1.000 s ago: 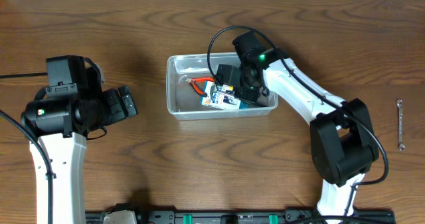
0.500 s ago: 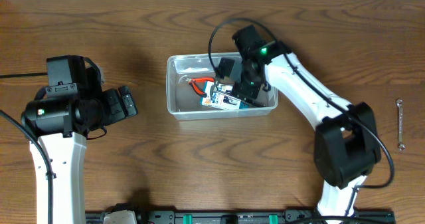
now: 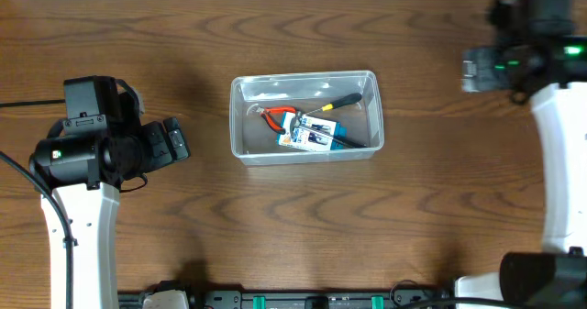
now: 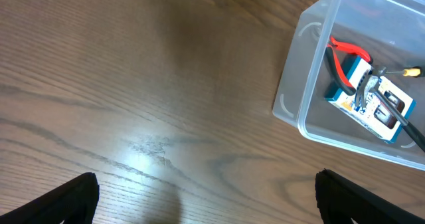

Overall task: Pack container
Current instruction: 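Release the screwdriver and move the right gripper to the silver wrench, then grasp the silver wrench with the right gripper and lift it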

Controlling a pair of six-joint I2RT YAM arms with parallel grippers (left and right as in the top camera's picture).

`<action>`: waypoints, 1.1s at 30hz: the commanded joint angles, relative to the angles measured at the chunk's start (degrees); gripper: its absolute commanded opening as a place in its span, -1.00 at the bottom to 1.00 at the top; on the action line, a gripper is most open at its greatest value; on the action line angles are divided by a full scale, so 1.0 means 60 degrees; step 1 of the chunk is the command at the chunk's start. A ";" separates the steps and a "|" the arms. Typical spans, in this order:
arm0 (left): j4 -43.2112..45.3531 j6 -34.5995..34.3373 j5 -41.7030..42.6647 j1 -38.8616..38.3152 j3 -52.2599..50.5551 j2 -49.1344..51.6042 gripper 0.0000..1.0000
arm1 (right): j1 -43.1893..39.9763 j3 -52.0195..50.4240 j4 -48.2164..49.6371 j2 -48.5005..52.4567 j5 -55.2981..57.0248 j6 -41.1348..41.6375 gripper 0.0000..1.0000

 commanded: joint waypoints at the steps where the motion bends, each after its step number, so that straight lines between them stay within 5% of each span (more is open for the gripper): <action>1: -0.0011 0.0197 -0.0113 0.0022 0.0175 0.0036 0.93 | -0.1348 -0.0375 -0.0095 0.0302 0.0047 0.0637 0.73; 10: 0.0051 0.0197 -0.0113 0.0022 0.0175 0.0036 0.93 | -0.4218 -0.1963 0.0831 0.0933 -0.0004 0.0412 0.75; 15: 0.0055 0.0197 -0.0117 0.0022 0.0175 0.0036 0.93 | -0.5227 -0.2637 0.1534 0.1821 -0.0900 -0.1934 0.73; 33: 0.0051 0.0197 -0.0113 0.0022 0.0175 0.0036 0.93 | -0.5858 -0.2637 0.2871 0.4171 -0.1417 -0.2368 0.68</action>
